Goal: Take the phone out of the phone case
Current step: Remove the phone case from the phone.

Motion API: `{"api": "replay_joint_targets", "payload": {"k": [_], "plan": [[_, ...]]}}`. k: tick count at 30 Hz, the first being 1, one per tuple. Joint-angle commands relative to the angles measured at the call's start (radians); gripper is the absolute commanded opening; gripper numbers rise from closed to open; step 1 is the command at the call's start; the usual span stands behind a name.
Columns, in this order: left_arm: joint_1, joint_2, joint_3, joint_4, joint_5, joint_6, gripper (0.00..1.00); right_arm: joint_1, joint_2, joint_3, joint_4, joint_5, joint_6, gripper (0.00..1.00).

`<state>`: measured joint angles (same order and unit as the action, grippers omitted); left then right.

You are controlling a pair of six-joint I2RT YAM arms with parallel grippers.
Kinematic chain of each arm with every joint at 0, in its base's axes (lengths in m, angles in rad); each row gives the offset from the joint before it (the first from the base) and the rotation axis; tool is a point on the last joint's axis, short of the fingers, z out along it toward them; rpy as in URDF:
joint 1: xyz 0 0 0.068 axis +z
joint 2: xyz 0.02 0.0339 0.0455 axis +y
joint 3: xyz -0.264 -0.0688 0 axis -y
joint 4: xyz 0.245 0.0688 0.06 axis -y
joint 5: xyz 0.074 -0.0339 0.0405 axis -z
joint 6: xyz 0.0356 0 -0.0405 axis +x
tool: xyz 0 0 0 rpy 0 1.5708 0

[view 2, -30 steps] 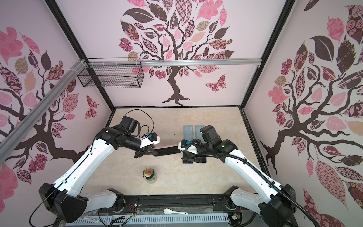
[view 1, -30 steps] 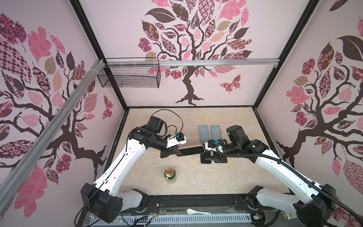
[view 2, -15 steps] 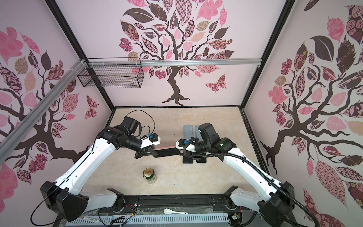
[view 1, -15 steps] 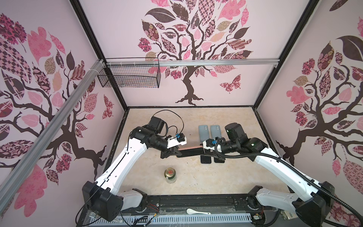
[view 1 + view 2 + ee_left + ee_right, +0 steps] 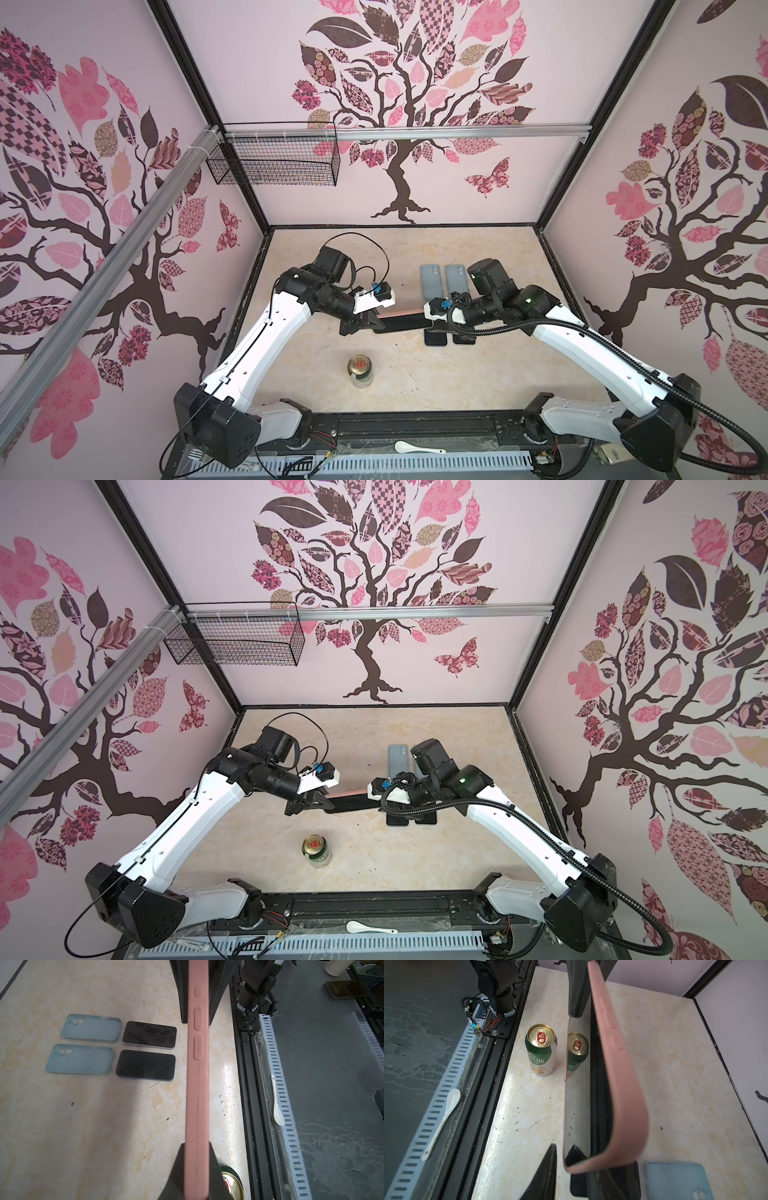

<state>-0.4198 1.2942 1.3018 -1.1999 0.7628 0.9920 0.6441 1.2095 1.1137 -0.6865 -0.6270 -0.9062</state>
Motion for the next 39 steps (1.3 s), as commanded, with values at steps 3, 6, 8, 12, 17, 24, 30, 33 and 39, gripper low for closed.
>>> {"api": "replay_joint_targets", "payload": {"k": [3, 6, 8, 12, 17, 24, 30, 33, 39], "plan": [[-0.004, -0.006, 0.052, 0.005, 0.035, 0.007, 0.00, 0.015, 0.020, 0.044, -0.060, 0.005, -0.021, 0.26], [-0.004, -0.006, 0.053, 0.005, 0.035, 0.005, 0.00, 0.019, 0.025, 0.049, -0.064, 0.004, -0.021, 0.25], [-0.004, -0.004, 0.056, 0.004, 0.034, 0.006, 0.00, 0.020, 0.028, 0.052, -0.064, 0.001, -0.020, 0.23], [-0.004, -0.003, 0.057, 0.003, 0.032, 0.006, 0.00, 0.022, 0.033, 0.060, -0.064, -0.004, -0.023, 0.19], [-0.004, 0.003, 0.063, -0.003, 0.035, 0.010, 0.00, 0.025, 0.039, 0.064, -0.066, -0.013, -0.023, 0.13], [-0.004, 0.010, 0.069, -0.019, 0.050, 0.024, 0.00, 0.028, 0.030, 0.057, -0.054, -0.018, -0.028, 0.02], [-0.008, 0.037, 0.095, -0.077, 0.082, 0.064, 0.00, 0.038, 0.026, 0.054, -0.040, -0.021, -0.046, 0.00], [-0.012, 0.043, 0.096, -0.083, 0.078, 0.066, 0.00, 0.040, 0.022, 0.054, -0.033, -0.008, -0.045, 0.01], [-0.013, 0.036, 0.091, -0.071, 0.070, 0.060, 0.00, 0.041, -0.002, 0.040, -0.027, 0.012, -0.038, 0.33]]}}
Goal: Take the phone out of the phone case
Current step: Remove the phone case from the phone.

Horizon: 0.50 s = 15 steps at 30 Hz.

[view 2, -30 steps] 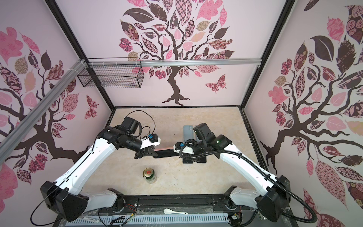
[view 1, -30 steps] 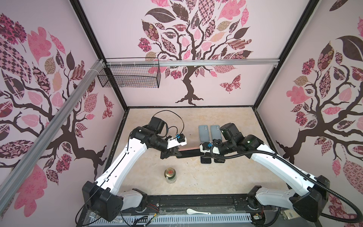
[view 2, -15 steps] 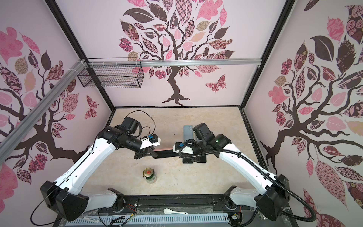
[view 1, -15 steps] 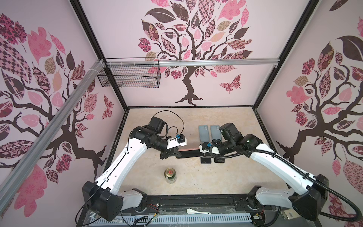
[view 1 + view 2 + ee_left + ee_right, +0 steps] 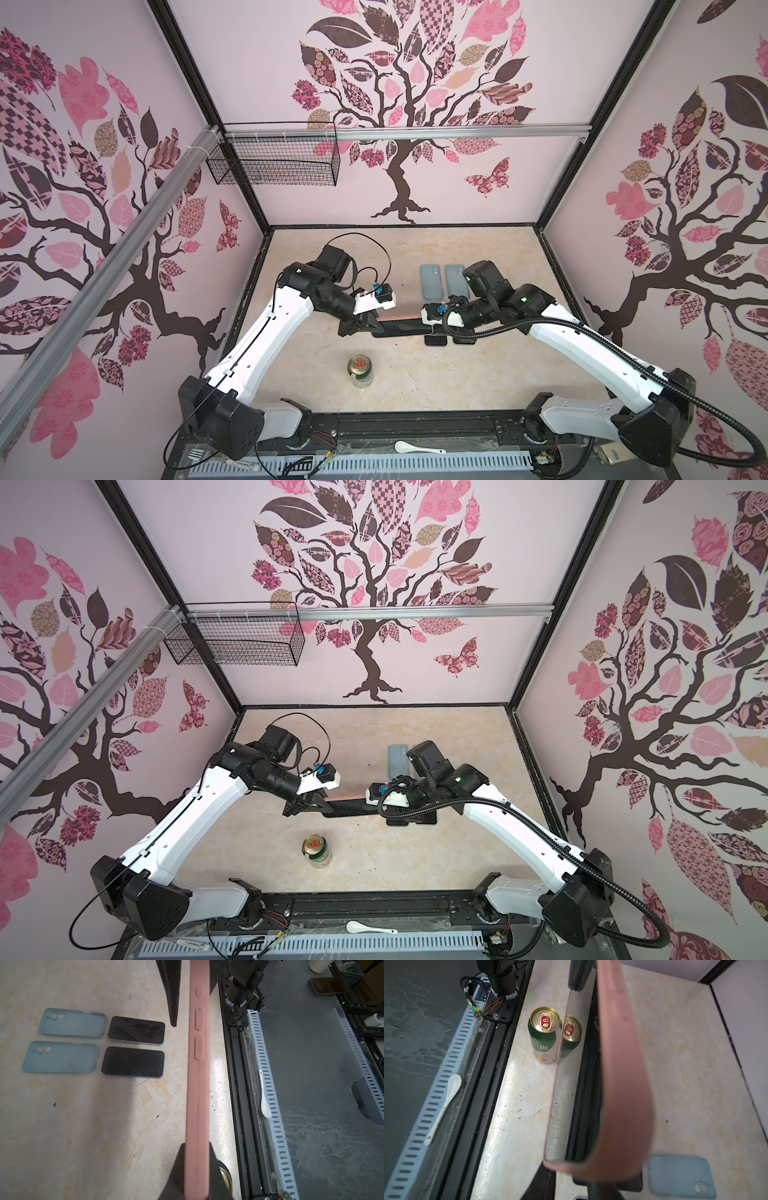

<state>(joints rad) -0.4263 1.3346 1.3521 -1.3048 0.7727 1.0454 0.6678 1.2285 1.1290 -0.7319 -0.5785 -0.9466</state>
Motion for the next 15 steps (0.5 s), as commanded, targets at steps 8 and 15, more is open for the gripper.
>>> {"api": "replay_joint_targets", "payload": {"k": [8, 15], "plan": [[-0.006, -0.015, 0.029, 0.060, 0.040, -0.017, 0.00, 0.017, -0.008, 0.029, -0.007, -0.089, -0.001, 0.35], [-0.006, -0.016, 0.030, 0.063, 0.034, -0.021, 0.00, 0.018, -0.007, 0.031, -0.020, -0.089, -0.001, 0.23]]}}
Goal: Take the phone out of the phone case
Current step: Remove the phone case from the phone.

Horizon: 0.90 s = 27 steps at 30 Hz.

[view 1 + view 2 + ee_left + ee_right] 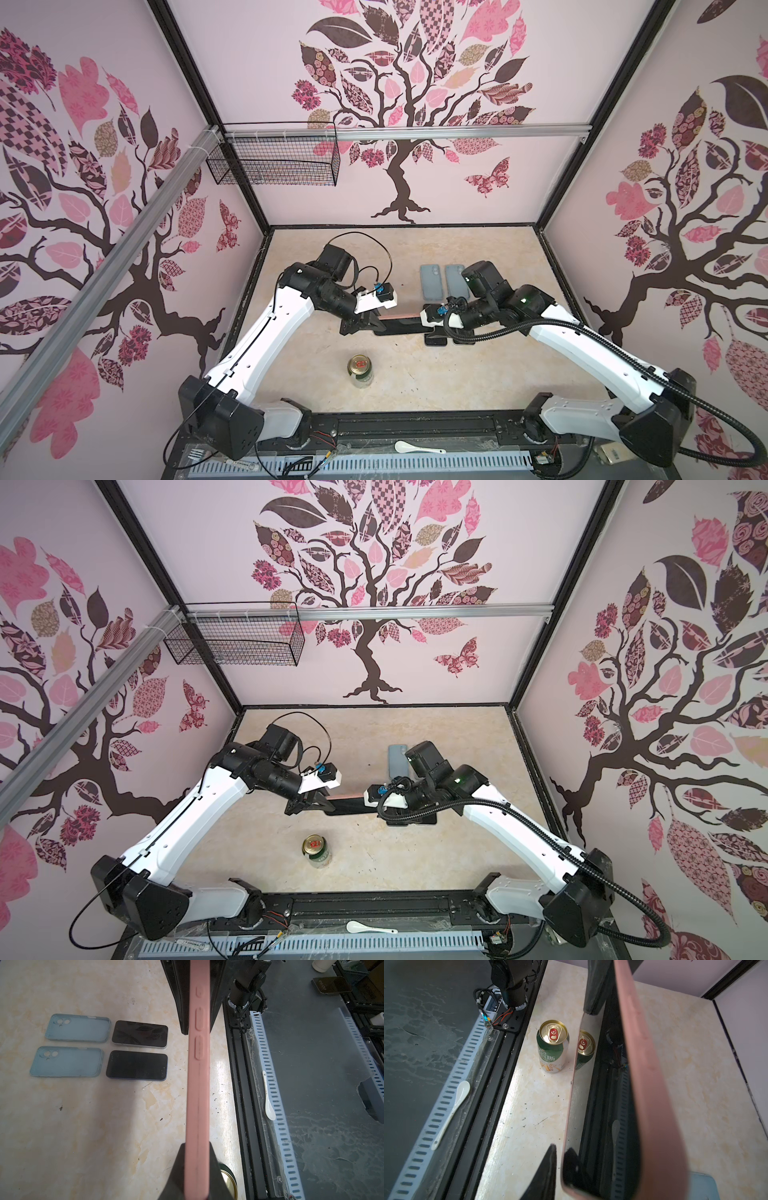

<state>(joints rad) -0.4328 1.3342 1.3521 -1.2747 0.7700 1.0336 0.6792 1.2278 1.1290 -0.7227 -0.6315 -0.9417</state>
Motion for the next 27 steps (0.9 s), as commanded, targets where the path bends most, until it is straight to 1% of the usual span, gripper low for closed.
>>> {"api": "replay_joint_targets", "payload": {"k": [1, 2, 4, 7, 9, 17, 23, 25, 27], "plan": [[0.000, -0.016, 0.030, 0.033, 0.037, -0.010, 0.00, 0.007, -0.006, 0.032, -0.030, -0.034, -0.008, 0.21], [0.000, -0.015, 0.030, 0.032, 0.037, -0.011, 0.00, 0.006, -0.006, 0.031, -0.033, -0.032, -0.007, 0.20], [0.000, -0.016, 0.031, 0.032, 0.032, -0.012, 0.00, 0.007, -0.004, 0.031, -0.037, -0.025, -0.009, 0.19], [0.001, -0.019, 0.030, 0.035, 0.025, -0.014, 0.00, 0.007, -0.004, 0.031, -0.047, -0.009, -0.013, 0.25], [0.000, -0.023, 0.028, 0.036, 0.020, -0.015, 0.00, 0.007, -0.006, 0.028, -0.048, -0.006, -0.014, 0.27], [-0.001, -0.029, 0.023, 0.042, 0.020, -0.018, 0.00, 0.007, -0.002, 0.028, -0.056, 0.010, -0.012, 0.28], [0.000, -0.026, 0.022, 0.044, 0.021, -0.018, 0.00, 0.007, 0.002, 0.029, -0.058, 0.012, -0.008, 0.24], [0.000, -0.025, 0.021, 0.045, 0.022, -0.019, 0.00, 0.006, 0.004, 0.030, -0.058, 0.009, -0.009, 0.21], [0.000, -0.025, 0.020, 0.045, 0.020, -0.017, 0.00, 0.008, 0.005, 0.031, -0.060, 0.005, -0.008, 0.19]]}}
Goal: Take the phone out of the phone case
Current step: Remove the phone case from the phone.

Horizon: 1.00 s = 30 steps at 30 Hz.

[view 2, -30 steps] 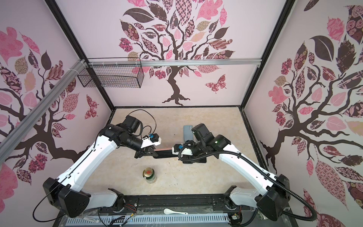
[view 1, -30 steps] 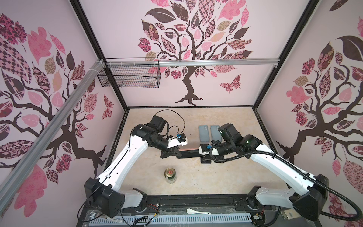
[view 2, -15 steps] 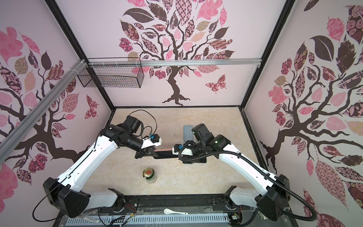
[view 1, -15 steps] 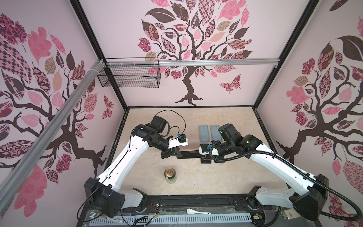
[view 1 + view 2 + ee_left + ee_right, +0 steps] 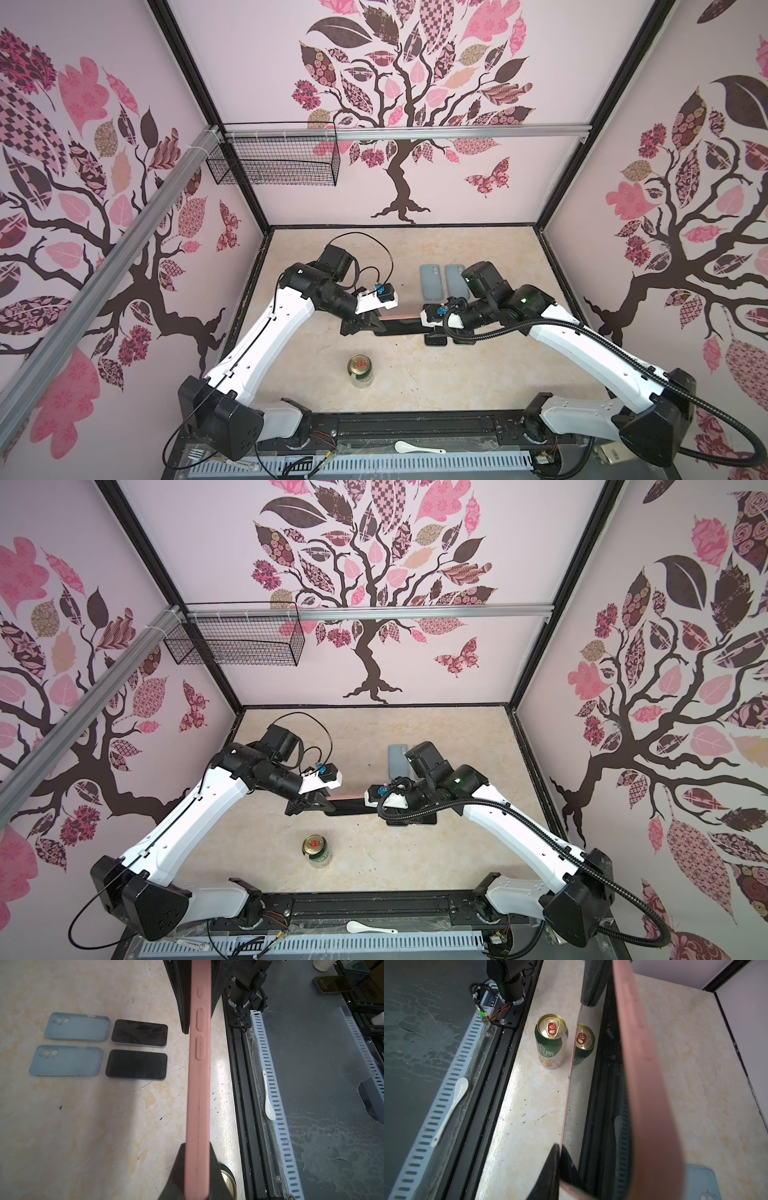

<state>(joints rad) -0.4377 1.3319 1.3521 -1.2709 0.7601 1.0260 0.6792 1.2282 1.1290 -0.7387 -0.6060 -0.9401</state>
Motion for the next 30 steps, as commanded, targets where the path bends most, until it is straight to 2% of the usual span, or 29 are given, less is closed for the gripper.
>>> {"api": "replay_joint_targets", "payload": {"k": [1, 4, 8, 16, 23, 30], "plan": [[0.005, -0.024, 0.020, 0.041, 0.030, -0.009, 0.00, 0.008, 0.004, 0.030, -0.044, -0.019, -0.010, 0.19], [0.005, -0.026, 0.022, 0.041, 0.028, -0.009, 0.00, 0.007, 0.005, 0.032, -0.049, -0.017, -0.014, 0.19], [0.006, -0.021, 0.028, 0.038, 0.030, -0.006, 0.00, 0.012, -0.001, 0.028, -0.046, -0.029, -0.022, 0.11], [0.006, 0.012, 0.056, 0.010, 0.025, 0.020, 0.00, 0.091, -0.064, -0.021, 0.038, -0.014, -0.028, 0.09], [0.006, 0.067, 0.118, -0.028, 0.004, 0.046, 0.00, 0.168, -0.087, -0.047, 0.103, 0.049, -0.057, 0.03], [0.007, 0.118, 0.174, -0.036, -0.028, 0.070, 0.00, 0.198, -0.075, -0.054, 0.132, 0.082, -0.073, 0.06]]}}
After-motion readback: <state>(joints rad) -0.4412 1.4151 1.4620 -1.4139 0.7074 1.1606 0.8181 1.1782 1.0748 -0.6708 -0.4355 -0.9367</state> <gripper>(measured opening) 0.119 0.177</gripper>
